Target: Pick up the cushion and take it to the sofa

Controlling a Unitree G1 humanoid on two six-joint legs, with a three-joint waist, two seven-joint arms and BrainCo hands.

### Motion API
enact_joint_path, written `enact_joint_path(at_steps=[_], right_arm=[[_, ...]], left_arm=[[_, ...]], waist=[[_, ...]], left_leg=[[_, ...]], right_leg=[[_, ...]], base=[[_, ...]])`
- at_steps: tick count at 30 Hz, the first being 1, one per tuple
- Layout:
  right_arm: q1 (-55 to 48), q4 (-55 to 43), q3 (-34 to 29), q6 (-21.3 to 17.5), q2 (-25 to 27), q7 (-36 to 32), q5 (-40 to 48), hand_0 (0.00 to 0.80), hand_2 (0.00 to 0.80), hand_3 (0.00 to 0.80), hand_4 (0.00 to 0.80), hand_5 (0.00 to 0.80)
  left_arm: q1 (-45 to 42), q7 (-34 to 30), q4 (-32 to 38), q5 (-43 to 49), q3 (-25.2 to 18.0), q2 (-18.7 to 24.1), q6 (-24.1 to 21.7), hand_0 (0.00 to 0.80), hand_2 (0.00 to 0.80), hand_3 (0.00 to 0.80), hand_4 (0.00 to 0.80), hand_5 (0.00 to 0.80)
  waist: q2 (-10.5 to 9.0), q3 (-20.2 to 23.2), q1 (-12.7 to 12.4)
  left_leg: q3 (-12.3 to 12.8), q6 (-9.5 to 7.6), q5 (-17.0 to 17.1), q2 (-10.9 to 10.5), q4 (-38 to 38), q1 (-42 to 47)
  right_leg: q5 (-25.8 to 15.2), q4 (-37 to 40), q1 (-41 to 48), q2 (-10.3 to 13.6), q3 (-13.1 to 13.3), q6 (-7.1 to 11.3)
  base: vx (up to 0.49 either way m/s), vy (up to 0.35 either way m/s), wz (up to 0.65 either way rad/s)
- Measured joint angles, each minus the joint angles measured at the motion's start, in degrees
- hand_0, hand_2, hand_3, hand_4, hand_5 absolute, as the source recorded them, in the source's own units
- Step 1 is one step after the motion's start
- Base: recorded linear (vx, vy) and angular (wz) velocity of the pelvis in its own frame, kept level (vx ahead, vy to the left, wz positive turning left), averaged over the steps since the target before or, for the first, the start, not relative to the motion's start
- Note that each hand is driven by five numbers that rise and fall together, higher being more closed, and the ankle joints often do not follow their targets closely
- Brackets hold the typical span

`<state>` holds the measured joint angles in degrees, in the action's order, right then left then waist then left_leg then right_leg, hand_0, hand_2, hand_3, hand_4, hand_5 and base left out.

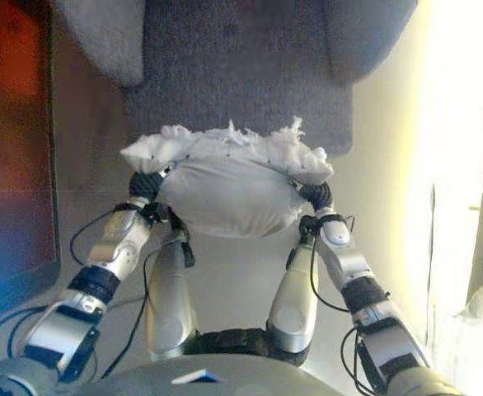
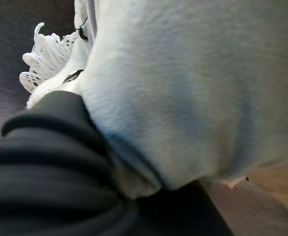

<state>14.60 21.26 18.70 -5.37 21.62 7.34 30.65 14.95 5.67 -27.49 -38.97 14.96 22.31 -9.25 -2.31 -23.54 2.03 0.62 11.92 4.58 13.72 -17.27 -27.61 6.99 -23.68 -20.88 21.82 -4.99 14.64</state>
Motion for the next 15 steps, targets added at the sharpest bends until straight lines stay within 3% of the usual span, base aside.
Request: enact_joint_path(at_steps=[2, 3, 10, 11, 14, 15], right_arm=[[-2.05, -1.12, -0.18, 1.57, -1.10, -1.29, 3.91, 0.800, 0.800, 0.800, 0.800, 0.800], [-3.86, -1.39, -0.60, 2.14, -1.87, -1.73, 4.63, 0.800, 0.800, 0.800, 0.800, 0.800], [-17.27, -4.24, -2.88, 3.54, -7.08, -3.02, 7.80, 0.800, 0.800, 0.800, 0.800, 0.800], [-17.63, -4.34, -2.95, 3.53, -6.91, -3.06, 7.80, 0.800, 0.800, 0.800, 0.800, 0.800], [-18.01, -4.36, -3.52, 3.36, -5.52, -2.65, 7.79, 0.800, 0.800, 0.800, 0.800, 0.800], [-18.31, -4.36, -3.61, 3.25, -4.85, -2.42, 7.79, 0.800, 0.800, 0.800, 0.800, 0.800]], left_arm=[[-3.80, -0.07, 1.61, 0.04, -1.16, -0.68, 0.47, 0.800, 0.800, 0.800, 0.800, 0.800], [-5.95, -0.28, 1.85, 0.28, -1.58, -1.30, 0.85, 0.800, 0.800, 0.800, 0.800, 0.800], [-14.89, -3.03, 6.80, 4.53, -2.71, -0.87, 4.48, 0.800, 0.800, 0.800, 0.800, 0.800], [-15.13, -3.03, 7.81, 4.53, -2.70, -0.82, 4.99, 0.800, 0.800, 0.800, 0.800, 0.800], [-14.05, -3.62, 9.00, 4.51, -1.94, -1.01, 5.97, 0.800, 0.800, 0.800, 0.800, 0.800], [-13.83, -3.99, 8.99, 4.51, -1.24, -1.03, 6.26, 0.800, 0.800, 0.800, 0.800, 0.800]], waist=[[-0.73, 0.78, -1.86], [-0.67, 2.57, -2.74], [-0.04, 15.31, -2.85], [0.24, 16.24, -2.77], [0.63, 17.83, -0.59], [0.84, 18.76, 0.16]], left_leg=[[-3.80, 1.47, -2.39, -0.88, 0.56, 5.68], [-4.29, 1.53, -3.80, -1.07, 0.47, 7.78], [-2.48, 0.16, -4.28, -1.50, 6.34, 19.02], [-2.03, -0.47, -3.70, -1.52, 6.81, 19.24], [5.33, -4.43, -0.32, -1.48, 7.66, 18.90], [5.80, -4.71, 0.21, -1.43, 8.89, 19.11]], right_leg=[[0.01, 2.61, 5.01, -1.08, 1.40, -0.41], [-0.22, 4.43, 7.35, -1.62, 2.19, -0.14], [-0.82, 16.10, 24.99, -1.82, -0.79, -0.08], [-0.88, 16.84, 25.99, -1.82, -1.37, -0.03], [-1.23, 18.42, 30.87, -1.33, -6.77, -0.20], [-1.23, 18.28, 31.30, -1.38, -7.91, -0.20]], base=[[0.434, 0.064, -0.40], [0.384, 0.060, -0.35], [0.243, -0.006, 0.24], [0.069, -0.044, 0.43], [0.078, -0.003, 0.88], [0.044, 0.033, 0.80]])
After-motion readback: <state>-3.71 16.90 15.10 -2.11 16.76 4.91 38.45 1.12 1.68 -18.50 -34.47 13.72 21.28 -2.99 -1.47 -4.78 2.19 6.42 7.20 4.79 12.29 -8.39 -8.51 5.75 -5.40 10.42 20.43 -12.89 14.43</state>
